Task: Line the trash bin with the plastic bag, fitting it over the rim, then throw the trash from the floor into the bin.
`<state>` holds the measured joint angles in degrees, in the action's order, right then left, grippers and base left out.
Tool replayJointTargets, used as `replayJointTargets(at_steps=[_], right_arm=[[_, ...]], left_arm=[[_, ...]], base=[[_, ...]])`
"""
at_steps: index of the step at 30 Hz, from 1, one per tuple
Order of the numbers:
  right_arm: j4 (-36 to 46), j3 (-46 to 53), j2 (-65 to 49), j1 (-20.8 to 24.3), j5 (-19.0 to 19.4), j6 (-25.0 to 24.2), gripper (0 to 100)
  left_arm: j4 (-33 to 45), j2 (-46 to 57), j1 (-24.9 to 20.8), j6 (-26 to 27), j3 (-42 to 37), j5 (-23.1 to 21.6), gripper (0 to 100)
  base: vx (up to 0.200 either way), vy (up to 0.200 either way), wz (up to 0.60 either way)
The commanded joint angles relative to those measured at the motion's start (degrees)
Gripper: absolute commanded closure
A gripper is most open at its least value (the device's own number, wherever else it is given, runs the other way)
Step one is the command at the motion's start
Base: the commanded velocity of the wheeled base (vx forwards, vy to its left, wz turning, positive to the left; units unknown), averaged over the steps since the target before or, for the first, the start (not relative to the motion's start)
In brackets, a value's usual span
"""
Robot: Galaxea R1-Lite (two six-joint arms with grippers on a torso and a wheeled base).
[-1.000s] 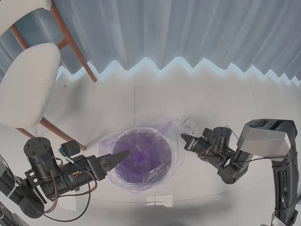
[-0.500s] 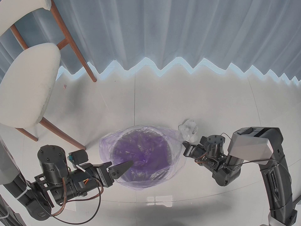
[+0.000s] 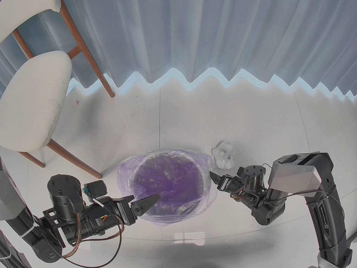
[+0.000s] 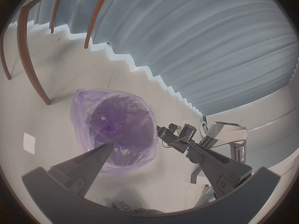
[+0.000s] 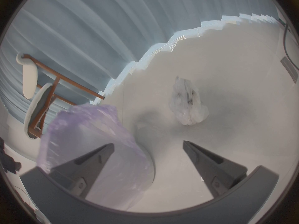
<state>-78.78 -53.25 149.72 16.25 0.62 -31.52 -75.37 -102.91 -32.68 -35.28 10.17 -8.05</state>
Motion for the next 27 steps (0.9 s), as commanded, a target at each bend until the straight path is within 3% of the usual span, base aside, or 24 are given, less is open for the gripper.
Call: replayJointTargets(at_steps=[1,5,9,12,18,22,25,27], right_arm=[[-3.14,9.13,-9.10,-0.52,1.84,-3.02,0],[-3.58,16.16,-14.29,-0.43,4.21,-4.51,0],[-4.72,17.30,-14.37,-0.34,3.16,-2.93,0],[-9.99,17.92,-15.60,-0.96,-0.01,-2.84,0],[-11.05,22.93,-23.78,-2.01,0.78,-5.74,0],[-11.05,23.89,-28.26,-1.92,0.61,-4.33,0],[-11.05,24.86,-31.16,-1.92,0.70,-4.07,0],[-10.96,25.74,-33.45,-1.84,0.78,-4.07,0]], left_arm=[[0.40,-0.80,-0.10,-0.23,-0.32,0.05,0],[0.14,-3.08,-0.80,-0.23,-0.32,1.01,0],[-0.04,-4.58,-1.77,-0.23,-0.24,3.48,0],[0.58,-4.58,-1.95,-0.23,-1.11,5.58,0],[2.34,-4.14,-1.42,-0.76,-3.14,6.73,0],[3.04,-5.19,-1.51,-0.93,-4.72,8.66,0],[2.78,-6.77,-1.42,-2.07,-5.33,8.92,0],[2.60,-7.04,-1.42,-5.68,-5.51,9.36,0]], base=[[0.000,0.000,0.00],[0.000,0.000,0.00],[0.000,0.000,0.00],[0.000,0.000,0.00],[0.000,0.000,0.00],[0.000,0.000,0.00],[0.000,0.000,0.00],[0.000,0.000,0.00]])
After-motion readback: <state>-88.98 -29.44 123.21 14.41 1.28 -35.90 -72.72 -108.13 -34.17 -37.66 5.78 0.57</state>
